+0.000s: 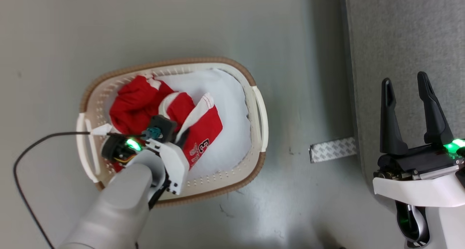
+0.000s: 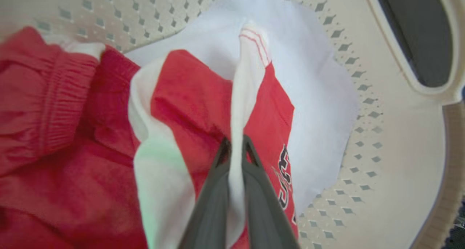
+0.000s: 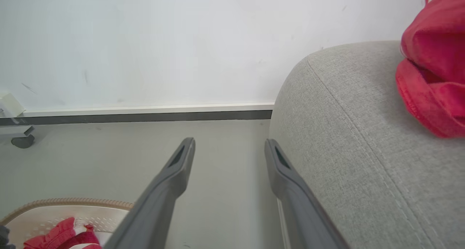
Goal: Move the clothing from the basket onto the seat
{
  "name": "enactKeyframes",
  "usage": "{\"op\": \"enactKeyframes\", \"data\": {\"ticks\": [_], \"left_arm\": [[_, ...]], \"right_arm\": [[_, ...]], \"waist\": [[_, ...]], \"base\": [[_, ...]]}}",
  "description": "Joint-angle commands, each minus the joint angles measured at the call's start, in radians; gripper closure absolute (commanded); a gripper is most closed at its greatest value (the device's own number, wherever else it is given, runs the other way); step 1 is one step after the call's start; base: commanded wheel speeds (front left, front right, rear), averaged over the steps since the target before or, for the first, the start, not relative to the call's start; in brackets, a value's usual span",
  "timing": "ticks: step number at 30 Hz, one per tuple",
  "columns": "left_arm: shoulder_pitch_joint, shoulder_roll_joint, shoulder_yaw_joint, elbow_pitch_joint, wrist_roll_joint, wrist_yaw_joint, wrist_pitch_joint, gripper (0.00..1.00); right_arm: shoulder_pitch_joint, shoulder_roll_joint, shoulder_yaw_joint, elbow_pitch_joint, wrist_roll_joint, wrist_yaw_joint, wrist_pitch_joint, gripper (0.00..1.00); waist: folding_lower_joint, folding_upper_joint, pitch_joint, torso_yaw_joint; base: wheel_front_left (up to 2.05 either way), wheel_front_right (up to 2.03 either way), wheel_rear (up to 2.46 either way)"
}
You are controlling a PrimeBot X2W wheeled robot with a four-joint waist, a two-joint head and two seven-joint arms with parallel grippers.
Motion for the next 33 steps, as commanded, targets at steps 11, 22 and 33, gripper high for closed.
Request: {"op": "enactKeyframes", "data": {"ticks": [11, 22, 33], "left_arm": [[0.093, 0.019, -0.032, -0.142, -0.186, 0.002, -0.061, 1.00], [0.191, 0.049, 0.000, -0.263, -0.236, 0.018, -0.069, 1.00], [0.278, 0.094, 0.051, -0.500, -0.254, 0.093, -0.063, 1.00]], "right_arm": [[0.059, -0.002, -0.012, 0.091, -0.004, -0.003, 0.001, 0.00], [0.188, -0.002, -0.021, 0.166, 0.015, -0.003, 0.001, 0.00], [0.281, -0.002, -0.010, 0.196, 0.005, -0.003, 0.001, 0.00]], "waist": [[-0.0001, 0.0000, -0.323, 0.080], [-0.0001, 0.0000, -0.609, 0.114], [-0.0001, 0.0000, -0.771, 0.140]], "base": [[0.00, 0.00, 0.00], [0.00, 0.00, 0.00], [0.00, 0.00, 0.00]]}}
